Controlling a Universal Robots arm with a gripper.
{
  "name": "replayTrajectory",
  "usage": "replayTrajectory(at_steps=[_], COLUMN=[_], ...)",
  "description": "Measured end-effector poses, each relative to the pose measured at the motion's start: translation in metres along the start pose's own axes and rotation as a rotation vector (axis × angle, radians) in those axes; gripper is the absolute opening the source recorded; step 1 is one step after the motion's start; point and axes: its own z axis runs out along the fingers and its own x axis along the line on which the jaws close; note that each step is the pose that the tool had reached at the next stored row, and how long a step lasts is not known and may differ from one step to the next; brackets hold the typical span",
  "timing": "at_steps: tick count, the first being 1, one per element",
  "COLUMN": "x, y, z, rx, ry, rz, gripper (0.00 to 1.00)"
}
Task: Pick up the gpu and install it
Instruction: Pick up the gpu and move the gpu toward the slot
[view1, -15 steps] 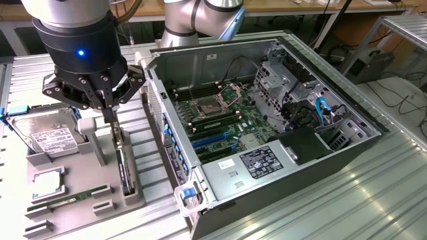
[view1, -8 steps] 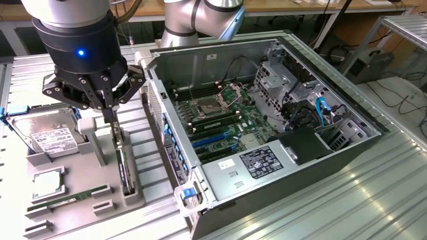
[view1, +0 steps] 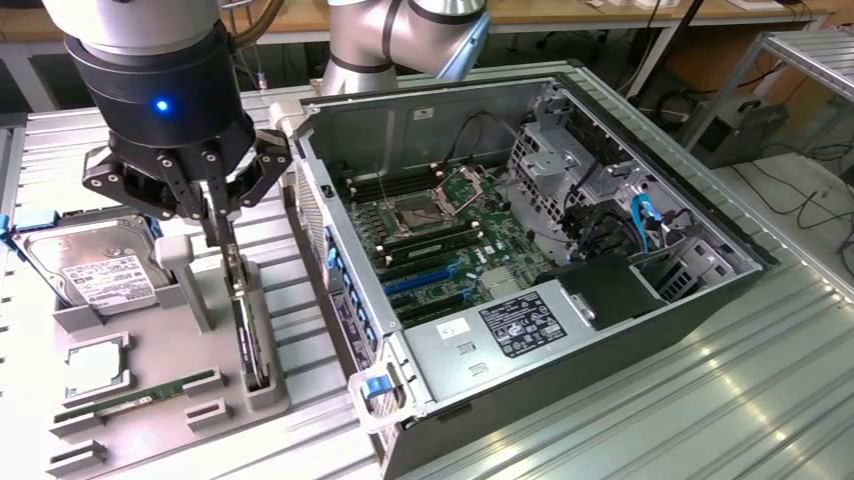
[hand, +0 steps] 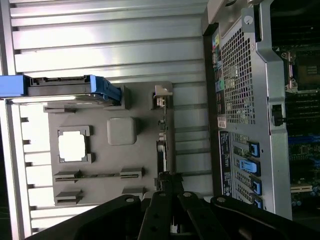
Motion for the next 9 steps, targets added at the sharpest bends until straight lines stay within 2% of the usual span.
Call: replayTrajectory(at_steps=[3, 4, 5, 9], x=[0.0, 0.0, 0.0001, 0.0002], y=[0.0, 0.0, -0.0001, -0.0016], z=[0.0, 0.0, 0.0011, 0.0089], rx=[0.0, 0.0001, -0.0002, -0.0001], ry=[-0.0001, 0.0, -0.0005, -0.0005], rz=[0.0, 0.0, 0.0, 0.0], gripper=[0.3, 0.3, 0.36, 0.36])
